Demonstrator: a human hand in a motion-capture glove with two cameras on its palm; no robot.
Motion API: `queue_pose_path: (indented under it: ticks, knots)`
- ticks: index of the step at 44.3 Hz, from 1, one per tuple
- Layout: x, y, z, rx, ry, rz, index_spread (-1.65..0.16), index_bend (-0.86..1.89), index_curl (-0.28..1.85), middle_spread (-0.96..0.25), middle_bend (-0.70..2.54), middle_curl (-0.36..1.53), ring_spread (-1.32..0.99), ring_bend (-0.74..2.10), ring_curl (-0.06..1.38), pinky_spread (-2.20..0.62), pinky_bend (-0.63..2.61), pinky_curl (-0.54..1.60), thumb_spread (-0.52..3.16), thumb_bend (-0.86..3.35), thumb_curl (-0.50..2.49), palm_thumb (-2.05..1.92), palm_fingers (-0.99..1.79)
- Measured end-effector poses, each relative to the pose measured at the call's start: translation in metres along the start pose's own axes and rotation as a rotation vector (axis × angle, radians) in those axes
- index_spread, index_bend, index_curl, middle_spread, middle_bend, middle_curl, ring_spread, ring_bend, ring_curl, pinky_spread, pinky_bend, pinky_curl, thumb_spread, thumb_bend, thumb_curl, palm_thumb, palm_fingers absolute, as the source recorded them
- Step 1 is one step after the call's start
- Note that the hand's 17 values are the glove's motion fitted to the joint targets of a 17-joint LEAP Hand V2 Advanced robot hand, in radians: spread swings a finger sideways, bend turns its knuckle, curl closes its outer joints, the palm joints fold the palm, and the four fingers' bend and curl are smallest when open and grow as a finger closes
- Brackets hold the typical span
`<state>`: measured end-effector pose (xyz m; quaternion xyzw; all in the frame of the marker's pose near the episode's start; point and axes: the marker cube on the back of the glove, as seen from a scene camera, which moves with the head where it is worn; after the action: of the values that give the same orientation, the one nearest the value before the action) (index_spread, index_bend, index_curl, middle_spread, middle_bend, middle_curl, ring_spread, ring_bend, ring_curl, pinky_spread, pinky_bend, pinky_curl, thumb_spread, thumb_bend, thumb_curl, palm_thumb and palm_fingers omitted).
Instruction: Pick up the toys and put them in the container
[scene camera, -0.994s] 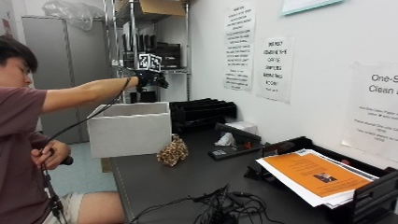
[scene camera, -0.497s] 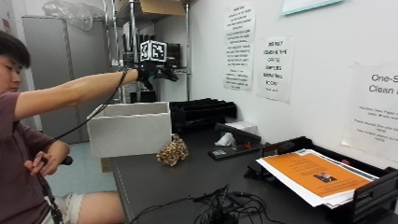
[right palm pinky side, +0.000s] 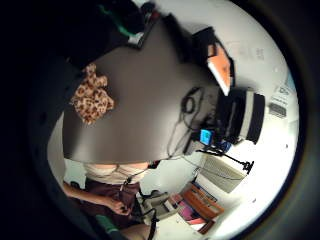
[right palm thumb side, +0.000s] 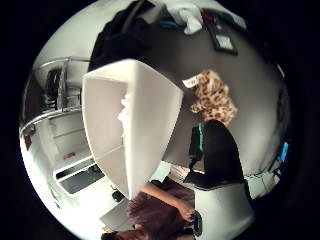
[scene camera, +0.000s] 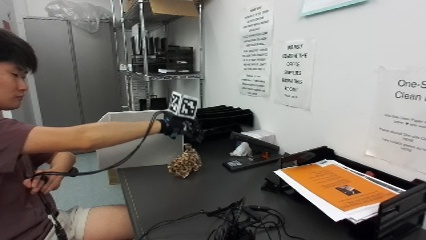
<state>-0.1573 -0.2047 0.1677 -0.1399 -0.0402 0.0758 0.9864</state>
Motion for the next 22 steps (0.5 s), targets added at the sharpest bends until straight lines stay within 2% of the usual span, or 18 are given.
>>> queue_pose_path:
  ticks: [3,10,14,18,22]
  knots:
    - [-0.001,-0.009,0.044,-0.071,-0.031,-0.125,-0.12,0.07,0.14,-0.01,0.19,0.39,-0.05,0.6,0.34,0.03,0.88,0.36,1.49,0.05,0.43,0.32,-0.13]
    - [-0.009,-0.031,0.12,-0.122,-0.097,-0.114,-0.11,0.03,0.12,0.03,0.18,0.39,-0.03,0.59,0.34,0.03,0.95,0.37,1.44,-0.01,0.4,0.25,-0.17]
    - [-0.012,-0.039,0.152,-0.063,-0.135,-0.1,-0.1,0.01,0.11,0.04,0.19,0.39,-0.03,0.64,0.35,0.02,1.01,0.39,1.4,-0.03,0.38,0.2,-0.14]
    - [-0.01,-0.04,0.163,0.04,-0.132,-0.093,-0.08,0.0,0.08,0.01,0.36,0.44,-0.11,0.79,0.38,-0.05,1.01,0.38,1.37,-0.02,0.37,0.18,0.05]
    - [-0.011,-0.04,0.163,0.055,-0.137,-0.093,-0.08,0.0,0.06,-0.03,0.5,0.49,-0.17,0.96,0.43,-0.15,1.08,0.4,1.37,0.0,0.38,0.22,0.23]
